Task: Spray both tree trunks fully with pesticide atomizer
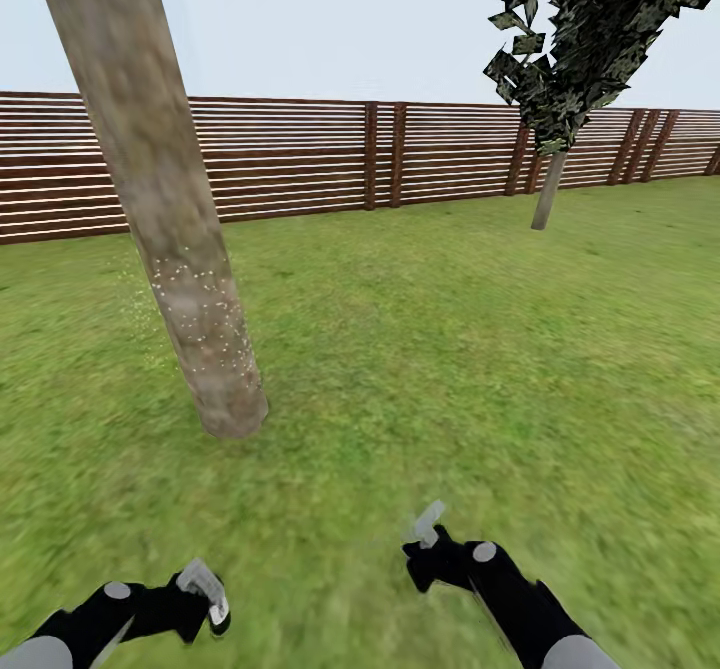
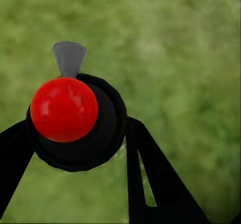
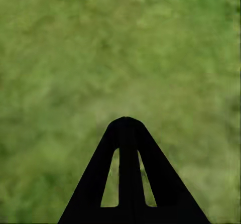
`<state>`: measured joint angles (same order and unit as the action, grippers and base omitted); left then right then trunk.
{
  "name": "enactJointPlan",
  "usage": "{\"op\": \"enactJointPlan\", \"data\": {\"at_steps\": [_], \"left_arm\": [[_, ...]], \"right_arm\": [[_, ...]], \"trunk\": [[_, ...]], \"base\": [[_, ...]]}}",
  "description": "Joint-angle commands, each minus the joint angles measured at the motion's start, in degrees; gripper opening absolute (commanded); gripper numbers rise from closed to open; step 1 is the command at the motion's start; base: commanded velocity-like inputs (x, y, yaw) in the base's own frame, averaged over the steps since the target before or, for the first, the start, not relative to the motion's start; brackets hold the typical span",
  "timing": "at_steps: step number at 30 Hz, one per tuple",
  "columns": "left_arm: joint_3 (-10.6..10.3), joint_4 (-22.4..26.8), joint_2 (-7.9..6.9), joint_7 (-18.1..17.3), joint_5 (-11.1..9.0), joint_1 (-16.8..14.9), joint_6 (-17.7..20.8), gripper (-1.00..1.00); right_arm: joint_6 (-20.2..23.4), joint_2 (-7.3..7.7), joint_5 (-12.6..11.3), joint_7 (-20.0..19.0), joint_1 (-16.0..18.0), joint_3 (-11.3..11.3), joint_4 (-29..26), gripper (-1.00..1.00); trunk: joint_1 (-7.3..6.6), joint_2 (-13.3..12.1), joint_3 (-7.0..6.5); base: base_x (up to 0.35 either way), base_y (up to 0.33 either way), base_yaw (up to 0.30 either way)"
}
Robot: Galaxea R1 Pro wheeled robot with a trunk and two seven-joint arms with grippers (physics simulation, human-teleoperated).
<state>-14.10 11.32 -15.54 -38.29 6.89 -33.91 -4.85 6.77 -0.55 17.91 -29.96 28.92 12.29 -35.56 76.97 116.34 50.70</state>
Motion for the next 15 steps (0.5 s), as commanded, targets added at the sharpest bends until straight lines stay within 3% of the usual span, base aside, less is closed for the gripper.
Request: {"op": "enactJointPlan", "data": {"at_steps": [1,2,3,4,6,7,9,11,15], "left_arm": [[0.5,-1.0,0.05,3.7,-5.3,0.5,-1.2,-1.0],[0.7,-1.4,0.07,8.8,-11.2,2.0,-2.0,-1.0],[0.8,-1.5,0.07,11.9,-14.0,3.2,-2.6,-1.0],[0.8,-1.6,0.1,16.3,-18.4,5.4,-4.3,-1.0],[0.8,-1.6,0.15,19.9,-22.3,7.8,-6.3,-1.0],[0.8,-1.6,0.16,21.7,-23.4,8.9,-6.9,-1.0],[0.8,-1.7,0.26,23.7,-24.1,9.7,-7.2,-1.0],[0.7,-1.7,0.44,24.2,-24.1,9.8,-7.3,-1.0],[0.7,-1.8,0.45,24.2,-24.1,9.9,-7.1,-1.0]], "right_arm": [[-1.9,0.0,-2.7,4.4,0.0,-6.5,3.5,-1.0],[-4.2,0.03,-4.3,9.7,0.0,-12.0,7.3,-1.0],[-5.7,0.13,-4.7,12.9,0.0,-14.0,9.6,-1.0],[-8.6,0.33,-4.9,17.5,0.0,-15.6,13.3,-1.0],[-11.1,0.67,-5.1,20.6,-0.1,-16.2,17.3,-1.0],[-12.8,1.05,-5.2,21.4,-0.2,-16.3,19.2,1.0],[-14.9,1.29,-5.2,21.9,-0.2,-16.6,20.6,1.0],[-15.3,1.27,-5.2,22.0,-0.2,-18.0,20.9,1.0],[-15.4,1.25,-5.1,22.1,-0.2,-18.5,24.6,1.0]], "trunk": [[-0.01,0.0,0.05],[-0.01,0.0,0.05],[-0.01,0.0,0.05],[-0.01,0.0,0.05],[-0.01,0.0,0.05],[-0.01,0.0,0.05],[-0.01,0.0,0.05],[-0.01,0.0,0.05],[-0.01,0.0,0.05]], "base": [[0.0,0.0,0.0],[0.0,0.0,0.0],[0.0,0.0,0.0],[0.0,0.0,0.0],[0.0,0.0,0.0],[0.0,0.0,0.0],[0.0,0.0,0.0],[0.0,0.0,0.0],[0.0,0.0,0.0]]}}
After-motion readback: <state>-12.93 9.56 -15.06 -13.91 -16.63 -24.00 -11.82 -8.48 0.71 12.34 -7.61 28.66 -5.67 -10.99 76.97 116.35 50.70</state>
